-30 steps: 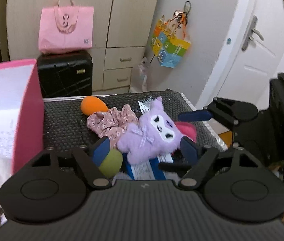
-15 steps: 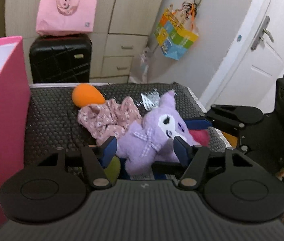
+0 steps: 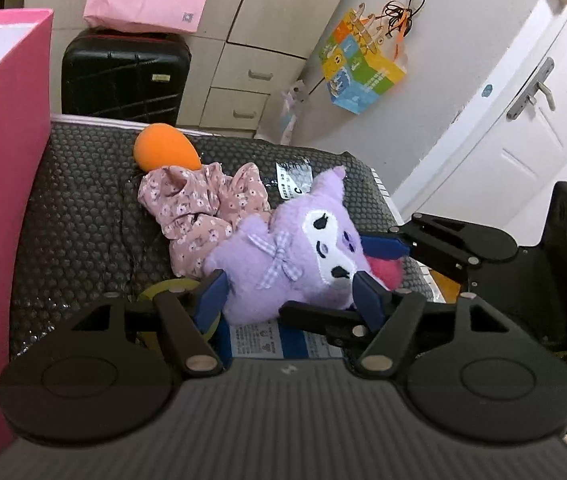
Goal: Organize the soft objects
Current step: 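Close the left tool on the lavender plush bunny, then lift the lavender bunny with the left tool and carry it over the box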
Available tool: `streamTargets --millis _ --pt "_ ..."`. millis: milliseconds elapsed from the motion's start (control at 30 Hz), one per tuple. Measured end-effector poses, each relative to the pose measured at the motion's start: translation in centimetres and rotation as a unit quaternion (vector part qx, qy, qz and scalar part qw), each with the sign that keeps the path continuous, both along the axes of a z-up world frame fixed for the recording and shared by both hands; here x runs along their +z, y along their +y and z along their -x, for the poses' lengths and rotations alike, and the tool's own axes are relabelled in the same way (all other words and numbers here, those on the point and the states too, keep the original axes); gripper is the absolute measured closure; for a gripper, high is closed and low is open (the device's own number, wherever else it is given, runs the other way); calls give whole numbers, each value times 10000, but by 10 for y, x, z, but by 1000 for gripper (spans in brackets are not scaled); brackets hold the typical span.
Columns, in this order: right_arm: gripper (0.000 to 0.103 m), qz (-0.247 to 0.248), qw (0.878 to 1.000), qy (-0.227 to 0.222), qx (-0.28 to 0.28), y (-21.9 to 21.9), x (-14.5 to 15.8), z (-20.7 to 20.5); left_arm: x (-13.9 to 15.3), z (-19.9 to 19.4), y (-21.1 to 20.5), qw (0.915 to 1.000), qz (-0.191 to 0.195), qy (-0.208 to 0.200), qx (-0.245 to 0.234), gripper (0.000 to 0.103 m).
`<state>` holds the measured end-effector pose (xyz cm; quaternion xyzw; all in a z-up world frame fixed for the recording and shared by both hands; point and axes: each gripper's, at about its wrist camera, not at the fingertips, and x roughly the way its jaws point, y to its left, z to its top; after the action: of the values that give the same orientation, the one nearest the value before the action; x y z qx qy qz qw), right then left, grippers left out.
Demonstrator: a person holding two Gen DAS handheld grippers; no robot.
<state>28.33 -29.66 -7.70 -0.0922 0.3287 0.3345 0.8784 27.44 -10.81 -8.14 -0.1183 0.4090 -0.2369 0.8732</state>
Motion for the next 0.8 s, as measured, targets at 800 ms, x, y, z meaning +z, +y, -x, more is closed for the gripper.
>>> streamTargets --millis 800 --pt "35 -355 9979 111 -529 1 14 18 16 22 6 9995 71 -299 35 42"
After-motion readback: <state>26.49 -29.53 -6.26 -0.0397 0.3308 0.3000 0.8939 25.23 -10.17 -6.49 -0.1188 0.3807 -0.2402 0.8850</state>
